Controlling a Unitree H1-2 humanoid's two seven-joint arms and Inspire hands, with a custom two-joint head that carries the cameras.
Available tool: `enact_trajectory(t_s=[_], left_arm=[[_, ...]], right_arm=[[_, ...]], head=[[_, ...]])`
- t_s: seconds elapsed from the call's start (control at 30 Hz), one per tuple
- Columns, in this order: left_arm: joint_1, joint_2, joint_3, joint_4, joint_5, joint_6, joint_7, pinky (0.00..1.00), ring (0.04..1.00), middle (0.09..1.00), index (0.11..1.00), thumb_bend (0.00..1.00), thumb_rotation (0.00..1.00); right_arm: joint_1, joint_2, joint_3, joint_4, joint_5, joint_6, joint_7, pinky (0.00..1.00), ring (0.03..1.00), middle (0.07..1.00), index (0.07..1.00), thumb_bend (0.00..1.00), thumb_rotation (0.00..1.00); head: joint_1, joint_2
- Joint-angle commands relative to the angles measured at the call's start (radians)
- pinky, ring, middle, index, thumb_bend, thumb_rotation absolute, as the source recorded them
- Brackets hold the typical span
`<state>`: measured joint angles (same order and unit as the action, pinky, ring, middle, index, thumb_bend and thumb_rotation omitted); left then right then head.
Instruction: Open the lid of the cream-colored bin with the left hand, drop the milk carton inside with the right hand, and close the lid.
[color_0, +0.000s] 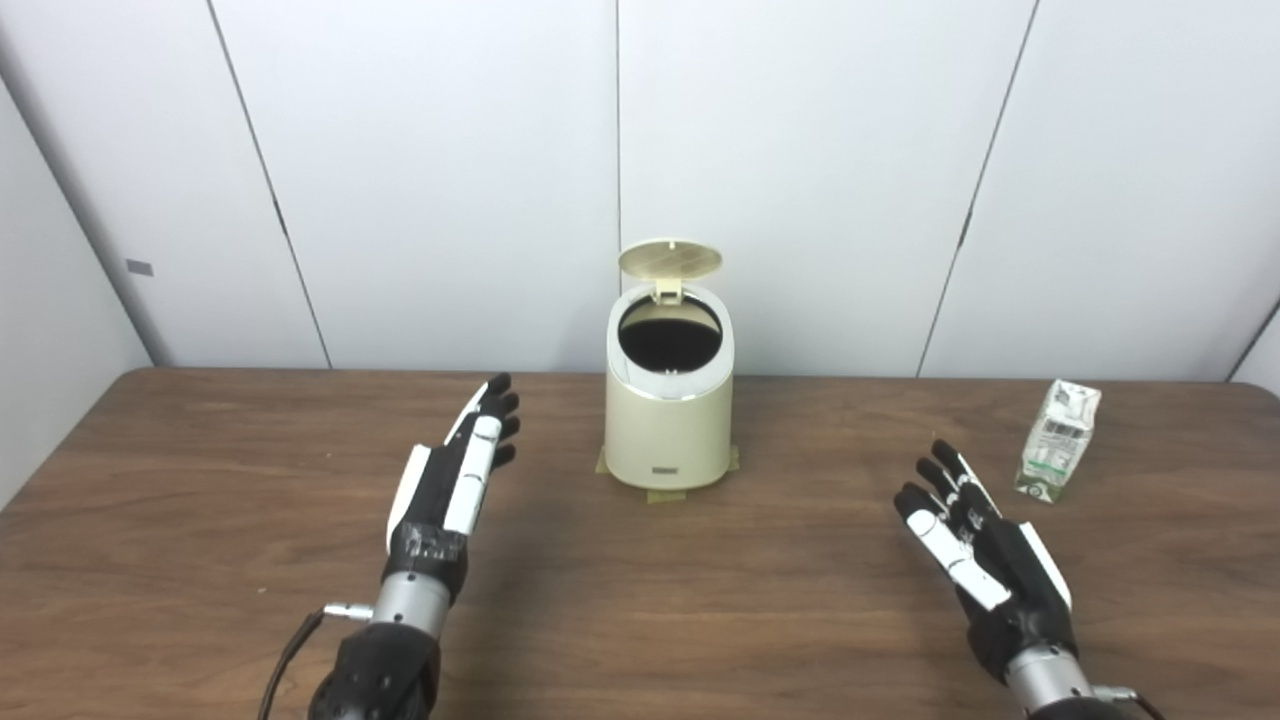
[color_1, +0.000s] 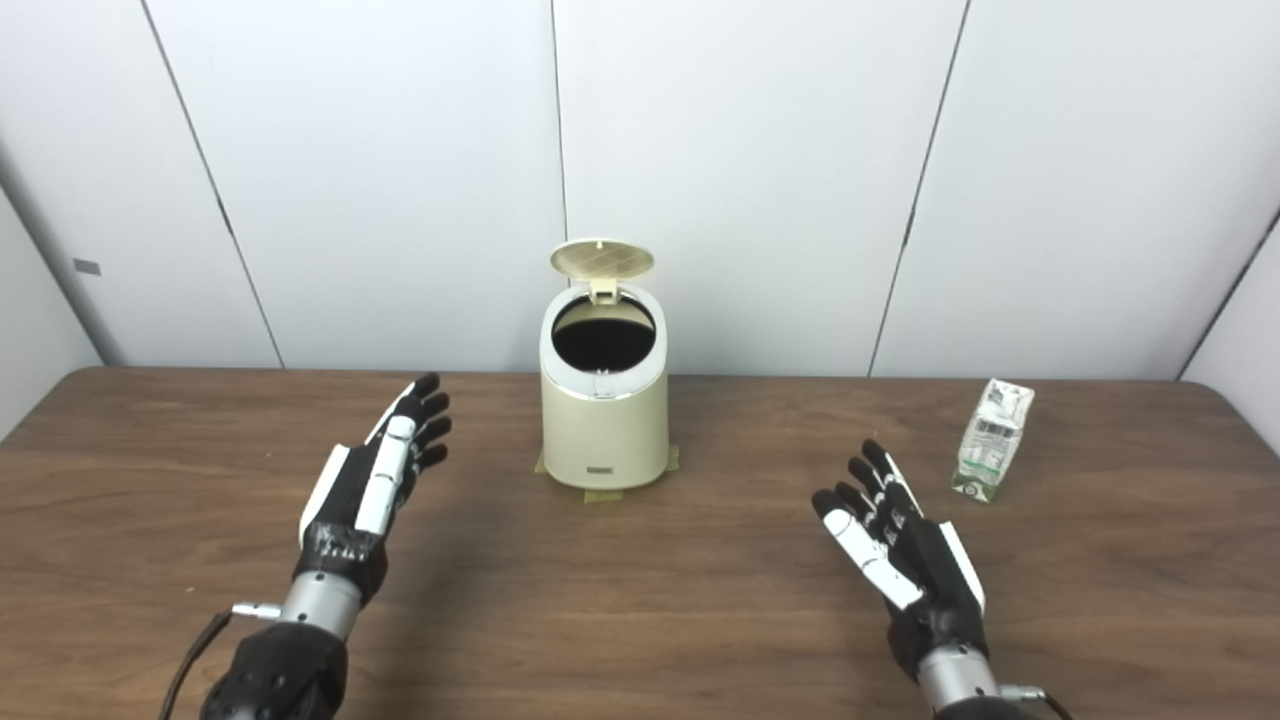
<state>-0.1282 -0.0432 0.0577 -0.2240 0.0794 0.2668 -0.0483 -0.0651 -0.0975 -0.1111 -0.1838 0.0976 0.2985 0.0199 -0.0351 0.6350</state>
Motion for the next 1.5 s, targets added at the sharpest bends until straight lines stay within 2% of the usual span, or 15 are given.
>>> enact_trajectory(t_s=[0.0, 0.07, 0.13, 0.2, 0.3, 0.4, 0.57, 0.67, 0.9, 1.03, 1.2, 1.3, 1.37, 1.47], left_arm=[[-0.005, -0.005, -0.001, -0.043, -0.022, -0.058, 0.014, 0.94, 0.935, 0.935, 0.953, 0.47, 1.0], [0.015, 0.0, 0.0, -0.044, -0.032, -0.071, 0.013, 0.94, 0.939, 0.938, 0.956, 0.49, 1.0], [0.029, 0.008, 0.005, -0.044, -0.041, -0.071, 0.011, 0.95, 0.942, 0.943, 0.961, 0.51, 1.0], [0.039, 0.018, 0.016, -0.044, -0.067, -0.061, 0.006, 0.96, 0.951, 0.952, 0.97, 0.51, 1.0], [0.04, 0.035, 0.028, -0.04, -0.095, -0.048, 0.003, 0.98, 0.967, 0.967, 0.978, 0.51, 1.0], [0.037, 0.052, 0.033, -0.036, -0.115, -0.041, 0.0, 0.99, 0.973, 0.97, 0.972, 0.5, 1.0], [0.035, 0.08, 0.027, -0.027, -0.132, -0.053, -0.011, 0.99, 0.967, 0.964, 0.972, 0.47, 1.0], [0.03, 0.089, 0.021, -0.023, -0.13, -0.043, -0.01, 0.99, 0.966, 0.963, 0.969, 0.48, 1.0], [0.028, 0.109, 0.009, -0.022, -0.145, -0.035, -0.025, 1.0, 0.977, 0.979, 0.985, 0.47, 1.0], [0.029, 0.114, 0.006, -0.025, -0.143, -0.031, -0.028, 1.0, 0.972, 0.975, 0.975, 0.46, 1.0], [0.035, 0.12, 0.011, -0.041, -0.152, -0.012, -0.031, 1.0, 0.983, 0.98, 0.982, 0.46, 1.0], [0.033, 0.129, 0.013, -0.053, -0.16, 0.006, -0.038, 1.0, 0.993, 0.989, 0.992, 0.45, 1.0], [0.035, 0.135, 0.014, -0.059, -0.159, 0.011, -0.038, 1.0, 0.995, 0.99, 0.991, 0.46, 1.0], [0.037, 0.137, 0.018, -0.073, -0.168, 0.034, -0.036, 1.0, 0.991, 0.989, 0.986, 0.46, 1.0]], right_arm=[[-0.016, -0.025, -0.022, -0.043, 0.005, -0.049, -0.002, 0.84, 0.878, 0.934, 0.93, 0.66, 0.41], [-0.004, -0.034, -0.044, -0.042, 0.028, -0.064, 0.008, 0.84, 0.896, 0.947, 0.929, 0.65, 0.34], [0.008, -0.044, -0.066, -0.038, 0.044, -0.075, 0.011, 0.81, 0.887, 0.941, 0.926, 0.69, 0.27], [0.022, -0.055, -0.079, -0.038, 0.012, -0.092, -0.008, 0.79, 0.878, 0.933, 0.92, 0.7, 0.25], [0.036, -0.055, -0.087, -0.1, -0.029, -0.057, -0.042, 0.74, 0.84, 0.901, 0.874, 0.71, 0.26], [0.046, -0.055, -0.105, -0.152, -0.034, -0.021, -0.066, 0.73, 0.826, 0.889, 0.853, 0.71, 0.23], [0.058, -0.069, -0.126, -0.186, -0.09, 0.006, -0.107, 0.73, 0.816, 0.853, 0.827, 0.74, 0.23], [0.056, -0.088, -0.136, -0.187, -0.133, 0.015, -0.123, 0.7, 0.777, 0.831, 0.823, 0.75, 0.25], [-0.002, -0.179, -0.161, -0.102, -0.201, -0.014, -0.125, 0.75, 0.813, 0.836, 0.819, 0.79, 0.28], [-0.064, -0.222, -0.161, -0.042, -0.232, 0.014, -0.127, 0.76, 0.819, 0.846, 0.824, 0.82, 0.26], [-0.149, -0.276, -0.146, 0.068, -0.29, 0.005, -0.136, 0.68, 0.803, 0.851, 0.842, 0.88, 0.25], [-0.196, -0.302, -0.136, 0.14, -0.311, -0.005, -0.14, 0.68, 0.8, 0.84, 0.842, 0.92, 0.27], [-0.234, -0.314, -0.125, 0.184, -0.323, 0.016, -0.137, 0.67, 0.809, 0.844, 0.849, 0.91, 0.26], [-0.279, -0.327, -0.111, 0.239, -0.33, 0.046, -0.126, 0.62, 0.77, 0.854, 0.864, 0.92, 0.22]], head=[[-0.012, 0.002], [-0.032, 0.006], [-0.055, 0.008], [-0.103, 0.01], [-0.15, 0.01], [-0.185, 0.011], [-0.226, 0.011], [-0.245, 0.011], [-0.266, 0.013], [-0.277, 0.013], [-0.282, 0.015], [-0.281, 0.017], [-0.281, 0.018], [-0.277, 0.021]])
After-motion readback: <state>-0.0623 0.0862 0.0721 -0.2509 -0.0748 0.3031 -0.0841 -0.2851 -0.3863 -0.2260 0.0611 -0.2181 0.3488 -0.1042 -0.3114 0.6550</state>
